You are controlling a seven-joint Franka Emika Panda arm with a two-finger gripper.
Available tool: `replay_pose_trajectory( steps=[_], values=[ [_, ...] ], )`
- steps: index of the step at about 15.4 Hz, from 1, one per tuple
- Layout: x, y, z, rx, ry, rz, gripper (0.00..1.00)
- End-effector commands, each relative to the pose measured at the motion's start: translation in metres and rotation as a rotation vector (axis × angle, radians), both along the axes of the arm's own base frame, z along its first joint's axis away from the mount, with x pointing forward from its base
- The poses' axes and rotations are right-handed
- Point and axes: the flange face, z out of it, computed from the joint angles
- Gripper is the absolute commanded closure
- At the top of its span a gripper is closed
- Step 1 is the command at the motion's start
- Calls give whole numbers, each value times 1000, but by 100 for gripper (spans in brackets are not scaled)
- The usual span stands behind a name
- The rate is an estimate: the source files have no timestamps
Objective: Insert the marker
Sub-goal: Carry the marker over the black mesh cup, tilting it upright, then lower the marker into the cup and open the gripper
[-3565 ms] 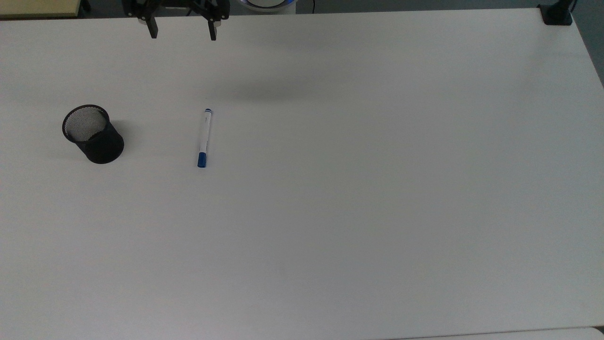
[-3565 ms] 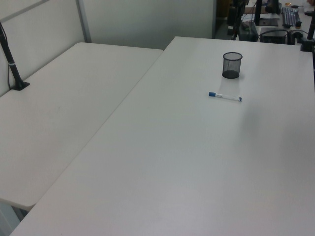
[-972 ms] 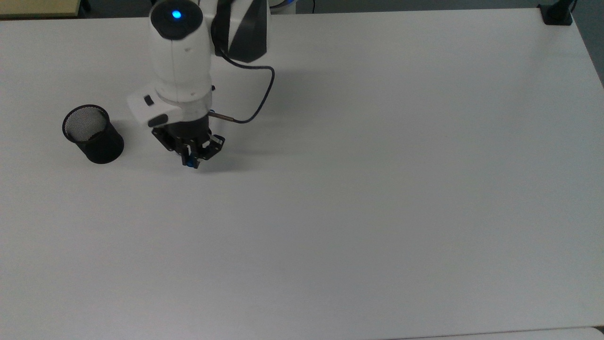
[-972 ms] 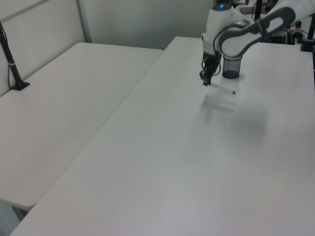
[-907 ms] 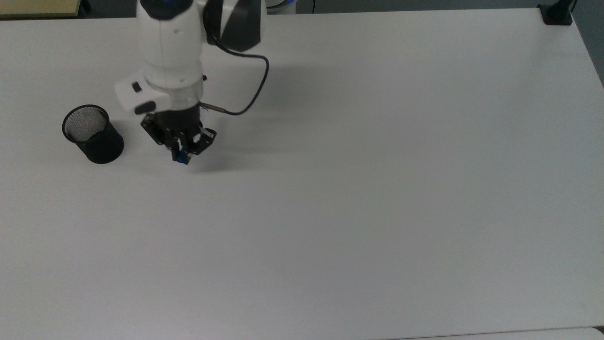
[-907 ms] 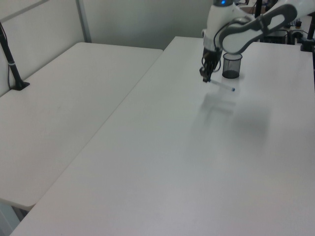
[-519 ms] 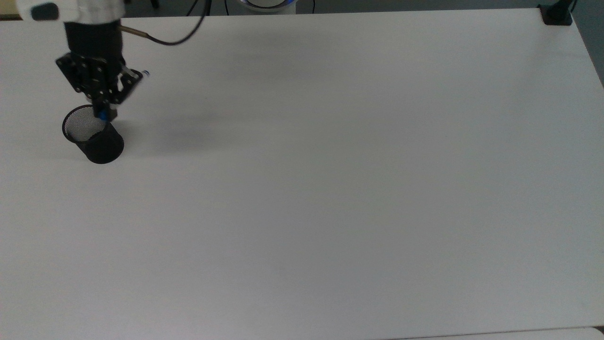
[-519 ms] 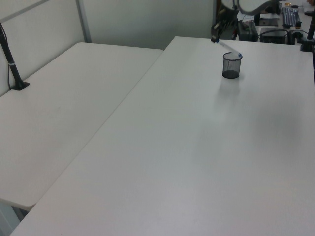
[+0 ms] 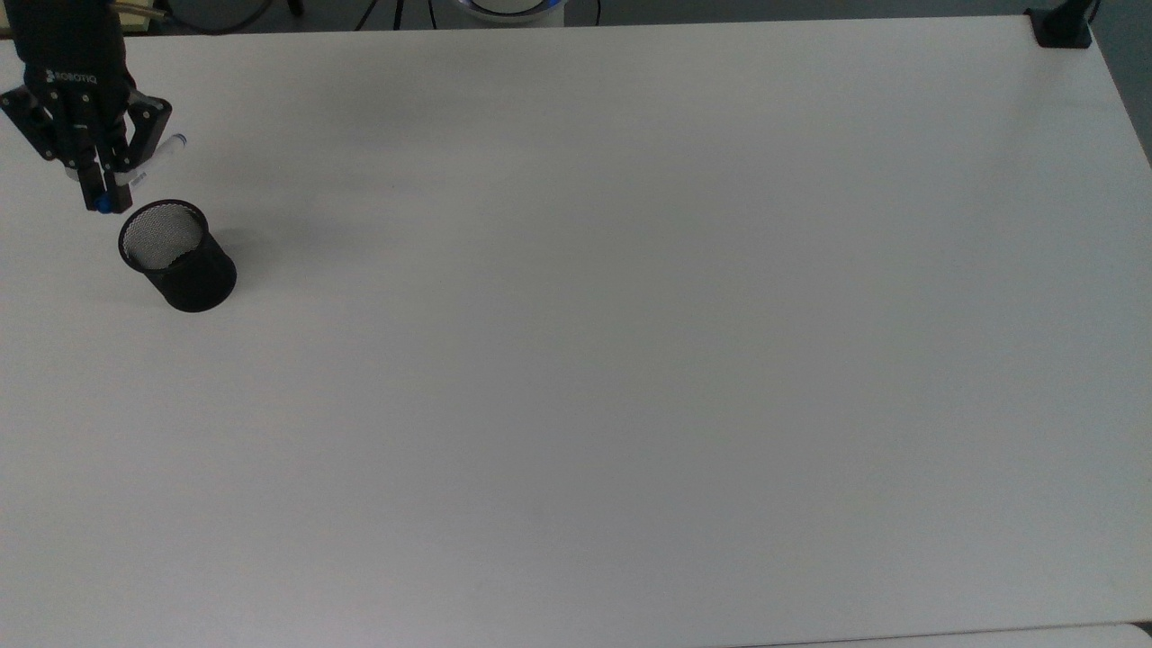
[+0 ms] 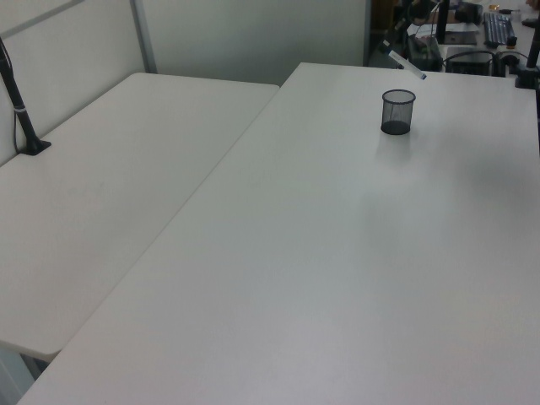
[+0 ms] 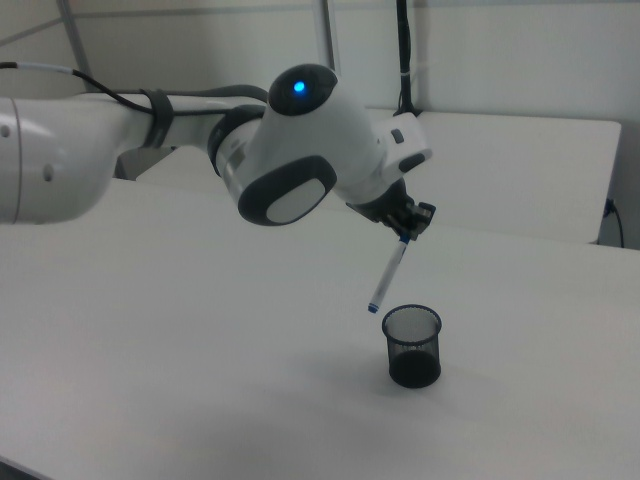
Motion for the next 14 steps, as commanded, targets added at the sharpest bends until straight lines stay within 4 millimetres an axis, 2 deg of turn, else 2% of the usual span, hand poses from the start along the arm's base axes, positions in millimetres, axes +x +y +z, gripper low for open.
replay_pose_trajectory(
  steps=[1,6,11,14],
  values=[
    [16,-7,-39,-48,-65,-22,100],
    [34,-17,-50,-31,-107,-59,100],
    [37,-11,-65,-50,-138,-27,100],
    [30,-11,-77,-73,-127,26,100]
  ],
)
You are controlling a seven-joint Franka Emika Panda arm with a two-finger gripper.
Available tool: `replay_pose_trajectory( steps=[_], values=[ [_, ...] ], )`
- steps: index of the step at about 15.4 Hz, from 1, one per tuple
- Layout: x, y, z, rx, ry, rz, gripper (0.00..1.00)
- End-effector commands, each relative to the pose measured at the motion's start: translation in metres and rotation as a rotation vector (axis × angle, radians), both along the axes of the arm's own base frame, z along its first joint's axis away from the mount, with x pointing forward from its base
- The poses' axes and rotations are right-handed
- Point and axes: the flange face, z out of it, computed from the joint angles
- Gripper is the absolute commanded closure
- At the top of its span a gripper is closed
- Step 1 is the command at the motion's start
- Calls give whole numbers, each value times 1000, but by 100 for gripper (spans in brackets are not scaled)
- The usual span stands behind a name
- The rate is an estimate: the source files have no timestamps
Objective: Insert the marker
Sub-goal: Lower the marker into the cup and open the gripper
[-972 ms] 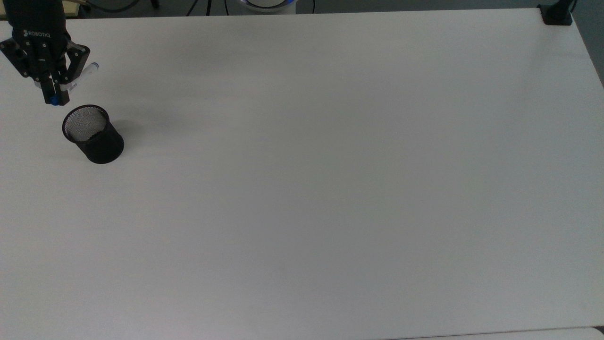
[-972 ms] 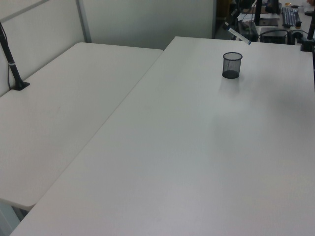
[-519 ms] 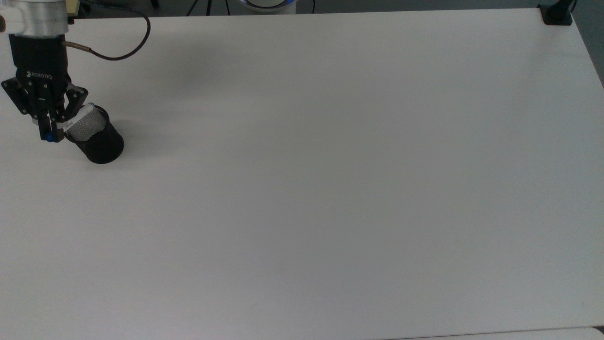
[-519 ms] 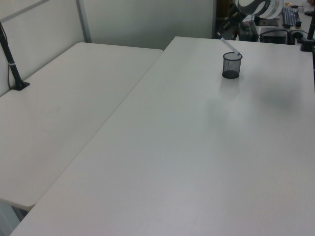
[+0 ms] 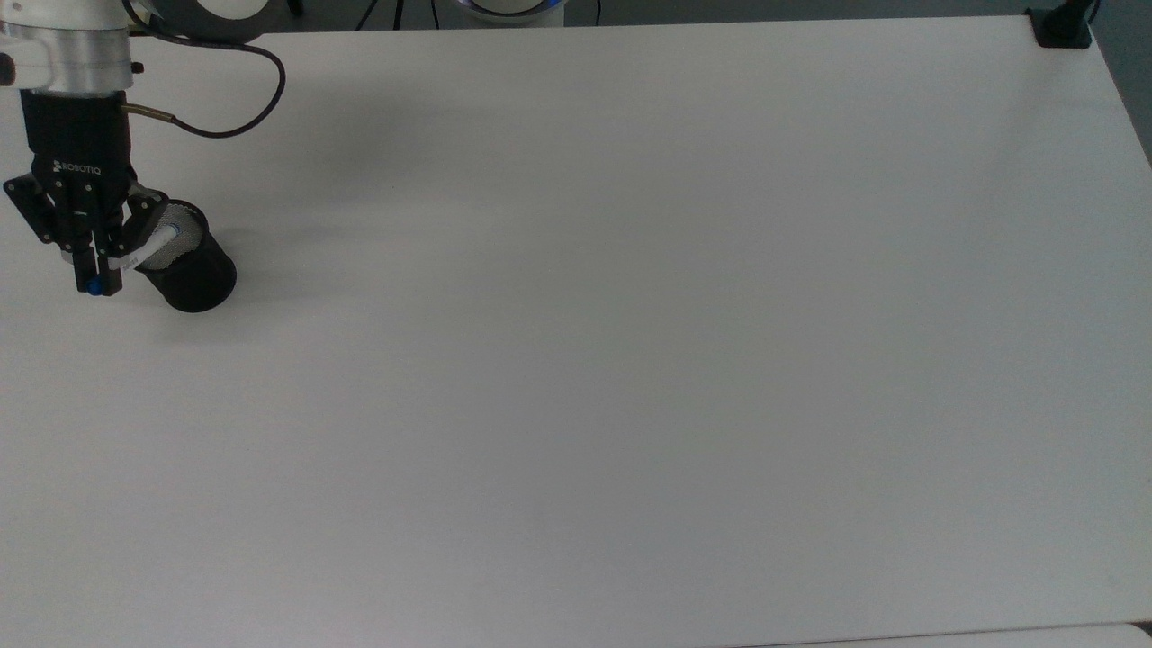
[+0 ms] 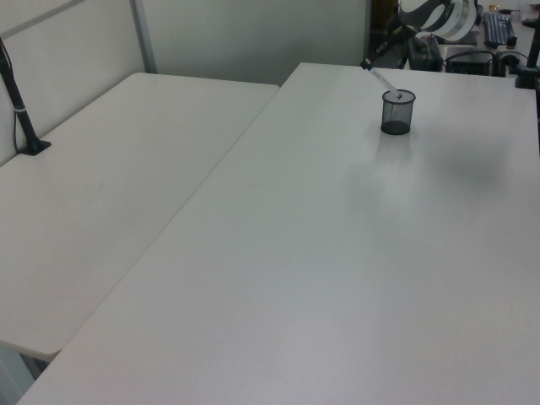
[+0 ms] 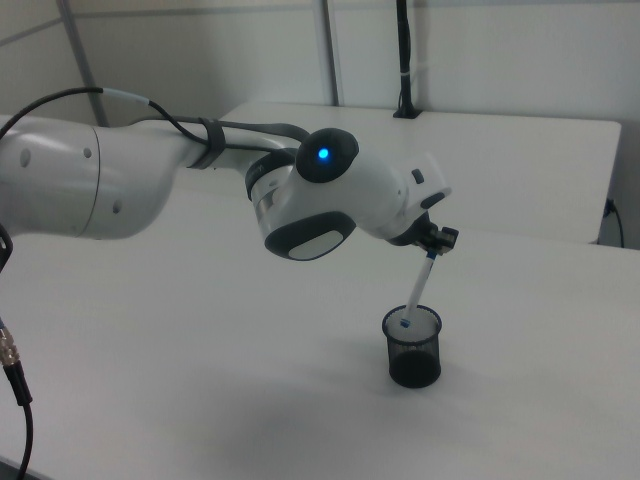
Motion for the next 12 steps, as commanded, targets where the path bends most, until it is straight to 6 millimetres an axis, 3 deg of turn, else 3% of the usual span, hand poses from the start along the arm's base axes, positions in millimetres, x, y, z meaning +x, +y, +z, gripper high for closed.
replay_pose_trajectory(
  steps=[1,5,8,9,10,12],
  values=[
    [-8,4,-17,-46,0,61,100],
    [-18,7,-29,-56,26,94,98],
    [-19,5,-30,-58,27,93,89],
    [-20,2,-30,-56,28,89,81],
    [-21,1,-29,-54,27,87,62],
    [-22,-1,-26,-51,23,80,43]
  ],
)
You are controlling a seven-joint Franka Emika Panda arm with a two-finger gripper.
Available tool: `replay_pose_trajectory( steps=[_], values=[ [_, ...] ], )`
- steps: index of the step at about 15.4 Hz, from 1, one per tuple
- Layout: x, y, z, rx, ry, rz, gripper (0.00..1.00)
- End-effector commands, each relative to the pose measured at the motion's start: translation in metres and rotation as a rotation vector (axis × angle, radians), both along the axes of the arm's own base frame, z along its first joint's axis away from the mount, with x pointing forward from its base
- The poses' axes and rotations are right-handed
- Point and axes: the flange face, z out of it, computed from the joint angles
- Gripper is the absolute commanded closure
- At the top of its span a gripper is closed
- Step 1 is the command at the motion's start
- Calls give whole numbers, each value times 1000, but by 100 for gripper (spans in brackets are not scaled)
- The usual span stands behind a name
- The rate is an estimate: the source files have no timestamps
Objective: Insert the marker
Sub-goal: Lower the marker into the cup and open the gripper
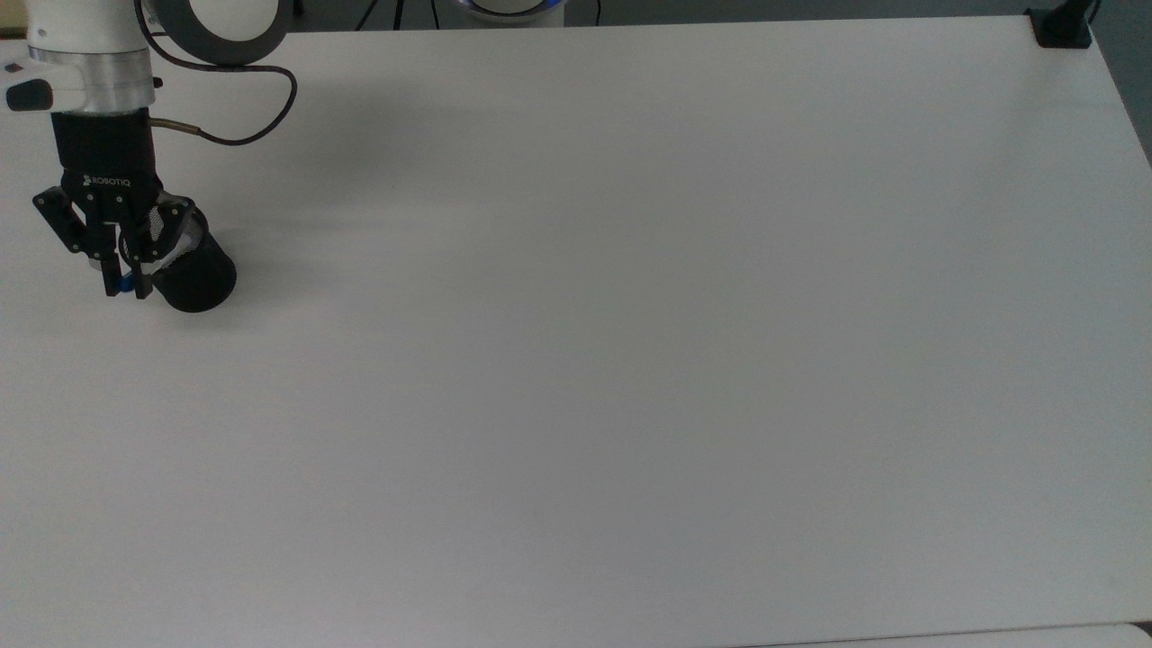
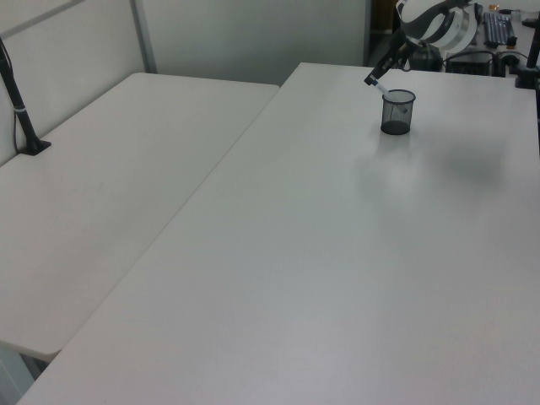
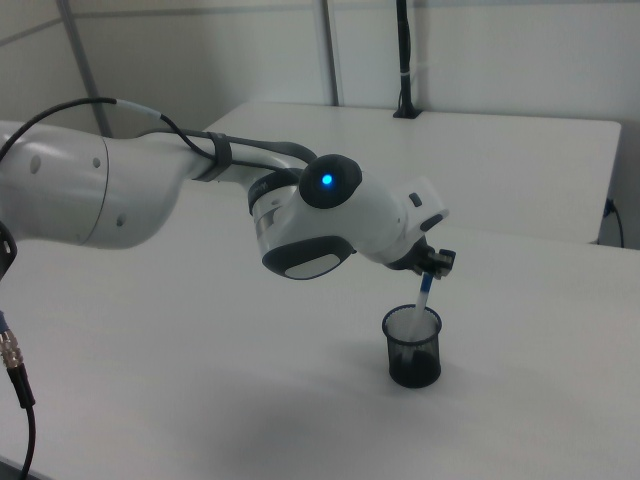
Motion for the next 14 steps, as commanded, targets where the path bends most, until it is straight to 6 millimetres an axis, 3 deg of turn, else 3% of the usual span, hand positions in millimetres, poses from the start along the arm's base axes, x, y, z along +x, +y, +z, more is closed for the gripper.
replay_pose_trajectory(
  steps=[1,5,10,14],
  values=[
    [-10,0,12,-9,-31,-5,37],
    [-12,5,43,39,-82,-58,0],
    [-19,25,96,159,-106,-53,0],
    [-28,31,142,261,-69,30,0]
  ],
)
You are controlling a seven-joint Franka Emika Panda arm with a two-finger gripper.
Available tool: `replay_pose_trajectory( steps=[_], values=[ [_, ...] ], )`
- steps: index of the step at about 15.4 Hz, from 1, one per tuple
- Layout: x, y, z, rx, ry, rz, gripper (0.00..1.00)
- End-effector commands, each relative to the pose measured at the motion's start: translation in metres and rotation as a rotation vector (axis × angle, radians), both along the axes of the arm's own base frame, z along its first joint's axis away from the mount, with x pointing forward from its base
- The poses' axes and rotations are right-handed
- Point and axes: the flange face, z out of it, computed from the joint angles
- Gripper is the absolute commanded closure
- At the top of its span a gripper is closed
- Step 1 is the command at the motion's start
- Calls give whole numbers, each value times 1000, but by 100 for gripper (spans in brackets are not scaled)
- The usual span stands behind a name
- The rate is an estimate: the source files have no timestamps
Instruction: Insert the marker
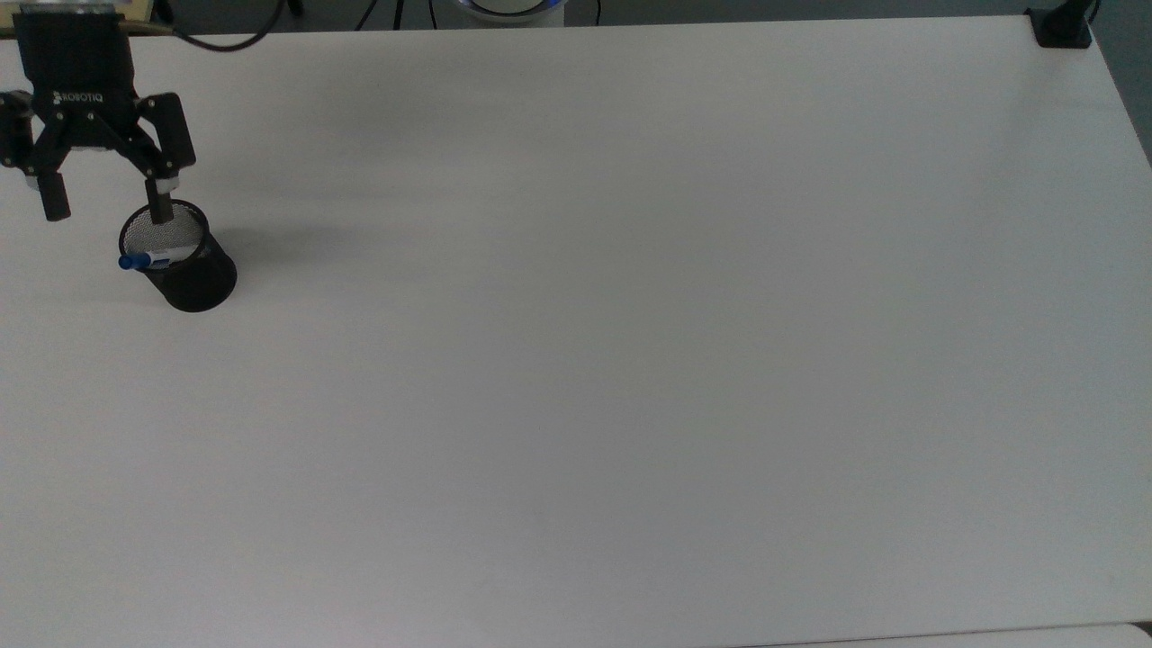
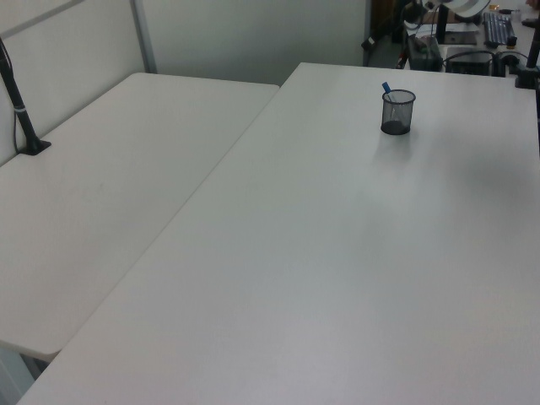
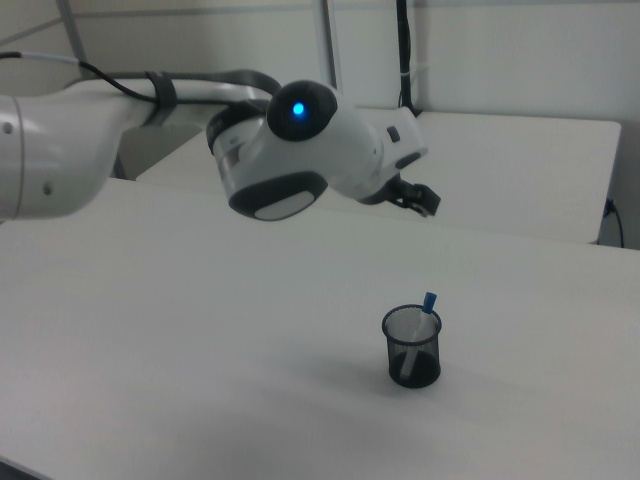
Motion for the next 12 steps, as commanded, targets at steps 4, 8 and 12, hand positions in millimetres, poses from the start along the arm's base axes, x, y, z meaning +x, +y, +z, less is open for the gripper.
replay_pose_trajectory(
  steps=[4,8,12],
  values=[
    [-38,-10,75,133,176,166,0],
    [-62,4,110,211,399,244,0],
    [-59,65,130,255,569,49,0]
  ],
)
